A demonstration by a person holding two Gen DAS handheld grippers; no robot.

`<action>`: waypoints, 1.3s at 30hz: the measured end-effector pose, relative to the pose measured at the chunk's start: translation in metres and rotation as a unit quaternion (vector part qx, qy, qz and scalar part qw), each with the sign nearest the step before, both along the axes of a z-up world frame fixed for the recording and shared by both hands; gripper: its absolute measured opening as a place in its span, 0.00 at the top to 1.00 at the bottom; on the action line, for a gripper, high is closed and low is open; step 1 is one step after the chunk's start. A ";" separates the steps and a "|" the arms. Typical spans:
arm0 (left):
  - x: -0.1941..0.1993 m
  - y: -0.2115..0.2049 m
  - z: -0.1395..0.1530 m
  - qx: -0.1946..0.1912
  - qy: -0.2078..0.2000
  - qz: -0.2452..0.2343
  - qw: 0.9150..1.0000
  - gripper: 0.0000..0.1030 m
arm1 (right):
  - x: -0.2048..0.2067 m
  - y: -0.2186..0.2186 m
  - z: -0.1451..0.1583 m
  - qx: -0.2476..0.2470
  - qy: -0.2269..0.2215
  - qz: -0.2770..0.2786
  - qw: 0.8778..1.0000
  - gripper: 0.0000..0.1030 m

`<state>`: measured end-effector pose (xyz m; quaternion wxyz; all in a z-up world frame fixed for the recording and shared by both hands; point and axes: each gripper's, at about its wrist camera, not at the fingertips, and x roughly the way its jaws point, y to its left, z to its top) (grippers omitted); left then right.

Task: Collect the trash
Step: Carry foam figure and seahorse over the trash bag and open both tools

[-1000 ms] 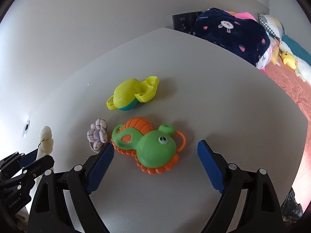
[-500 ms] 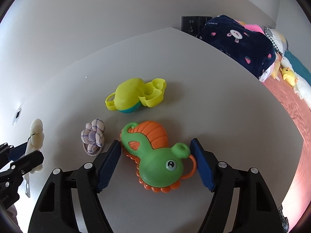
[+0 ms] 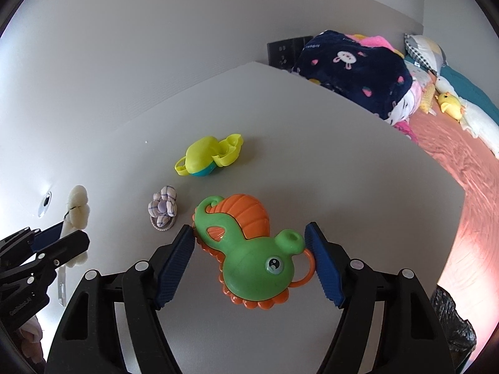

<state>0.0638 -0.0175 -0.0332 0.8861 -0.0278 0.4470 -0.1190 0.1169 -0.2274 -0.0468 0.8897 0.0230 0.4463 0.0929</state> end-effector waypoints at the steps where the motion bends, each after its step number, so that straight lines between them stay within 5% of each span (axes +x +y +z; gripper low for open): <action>1: -0.001 -0.004 0.003 0.001 -0.003 -0.004 1.000 0.69 | -0.003 -0.003 0.002 0.002 -0.003 -0.003 1.000 0.29; 24: -0.036 -0.101 0.043 0.008 -0.053 -0.116 0.992 0.69 | -0.090 -0.090 0.048 0.022 -0.057 -0.094 0.994 0.29; 39: -0.058 -0.172 0.057 0.006 -0.073 -0.203 0.976 0.68 | -0.140 -0.151 0.061 0.027 -0.076 -0.169 0.982 0.28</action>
